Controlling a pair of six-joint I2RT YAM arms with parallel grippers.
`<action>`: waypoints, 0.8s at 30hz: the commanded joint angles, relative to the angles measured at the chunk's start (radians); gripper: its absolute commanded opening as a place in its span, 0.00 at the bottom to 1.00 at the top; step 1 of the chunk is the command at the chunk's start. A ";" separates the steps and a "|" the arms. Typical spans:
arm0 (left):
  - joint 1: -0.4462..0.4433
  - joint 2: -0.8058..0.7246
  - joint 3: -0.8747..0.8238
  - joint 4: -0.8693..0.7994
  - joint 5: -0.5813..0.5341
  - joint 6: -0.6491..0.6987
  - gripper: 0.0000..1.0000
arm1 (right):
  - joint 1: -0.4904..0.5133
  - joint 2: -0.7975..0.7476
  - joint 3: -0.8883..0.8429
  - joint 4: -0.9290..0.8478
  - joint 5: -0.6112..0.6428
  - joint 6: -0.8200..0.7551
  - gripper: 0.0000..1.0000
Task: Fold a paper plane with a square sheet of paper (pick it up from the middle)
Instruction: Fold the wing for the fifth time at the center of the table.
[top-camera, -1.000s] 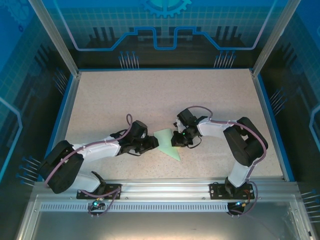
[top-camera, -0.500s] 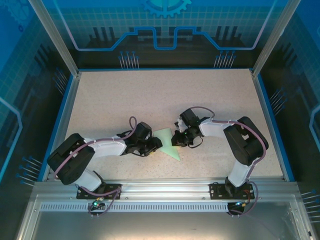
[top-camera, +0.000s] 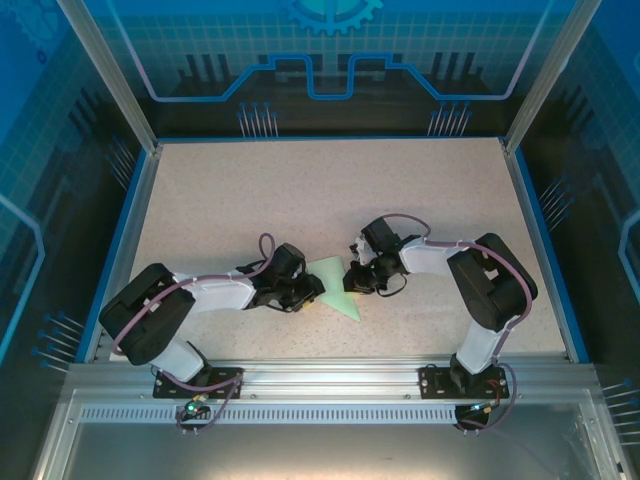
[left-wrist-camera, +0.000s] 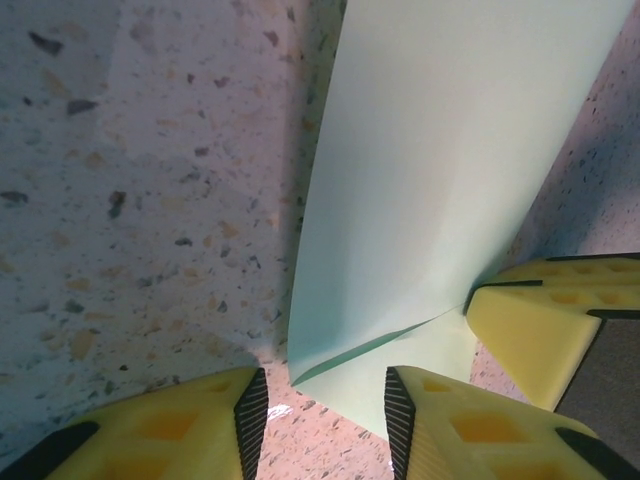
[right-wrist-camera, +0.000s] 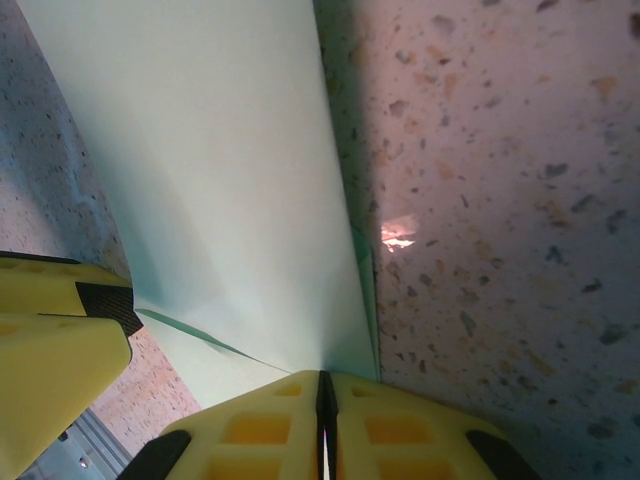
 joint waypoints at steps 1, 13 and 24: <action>-0.022 0.042 0.027 0.124 0.023 -0.016 0.40 | -0.013 0.016 -0.034 -0.022 0.034 -0.013 0.12; -0.027 0.029 0.006 0.171 0.010 -0.041 0.35 | -0.021 -0.004 -0.056 -0.019 0.041 -0.008 0.12; -0.026 0.066 0.072 0.116 -0.004 0.016 0.13 | -0.023 -0.066 -0.062 -0.003 0.038 -0.035 0.17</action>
